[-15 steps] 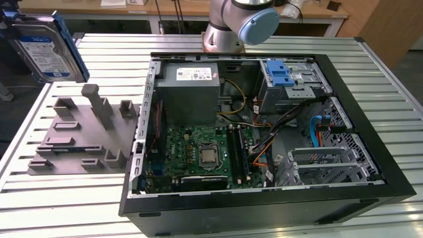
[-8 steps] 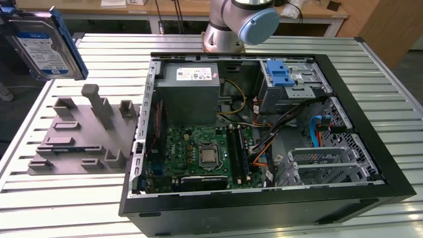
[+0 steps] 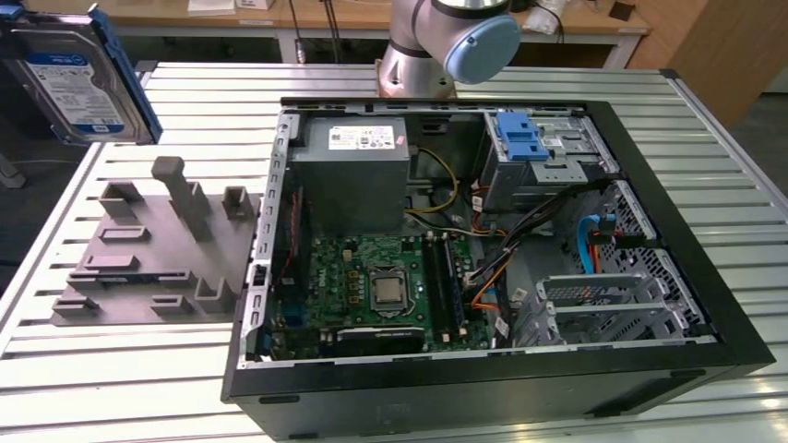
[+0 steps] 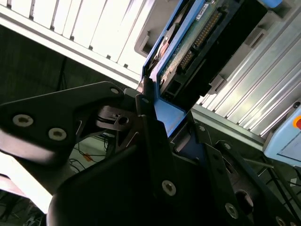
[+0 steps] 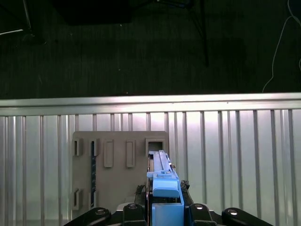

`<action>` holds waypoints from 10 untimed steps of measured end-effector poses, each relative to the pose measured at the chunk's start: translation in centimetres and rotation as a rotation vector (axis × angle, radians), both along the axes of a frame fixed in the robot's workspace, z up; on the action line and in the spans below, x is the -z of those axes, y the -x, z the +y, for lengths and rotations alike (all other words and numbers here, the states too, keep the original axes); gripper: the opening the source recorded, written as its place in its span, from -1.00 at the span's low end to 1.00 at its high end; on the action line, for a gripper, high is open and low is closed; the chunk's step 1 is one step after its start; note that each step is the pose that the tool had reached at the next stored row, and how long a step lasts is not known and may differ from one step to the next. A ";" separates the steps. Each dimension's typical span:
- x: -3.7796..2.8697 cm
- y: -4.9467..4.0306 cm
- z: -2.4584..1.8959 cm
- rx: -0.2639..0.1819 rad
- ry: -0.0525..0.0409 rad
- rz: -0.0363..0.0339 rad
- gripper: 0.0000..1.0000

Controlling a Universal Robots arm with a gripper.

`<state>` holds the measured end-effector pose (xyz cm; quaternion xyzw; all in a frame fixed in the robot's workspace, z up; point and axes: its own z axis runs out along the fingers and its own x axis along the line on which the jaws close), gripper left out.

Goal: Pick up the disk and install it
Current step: 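Pick up the disk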

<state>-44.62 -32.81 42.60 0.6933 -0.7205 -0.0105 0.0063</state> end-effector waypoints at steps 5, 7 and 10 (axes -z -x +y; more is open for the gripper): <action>-0.51 0.00 0.00 0.000 0.0001 0.0001 -0.27; -0.73 0.00 0.00 0.000 0.0001 0.0002 -0.27; -1.05 0.00 0.00 0.000 0.0001 0.0001 -0.27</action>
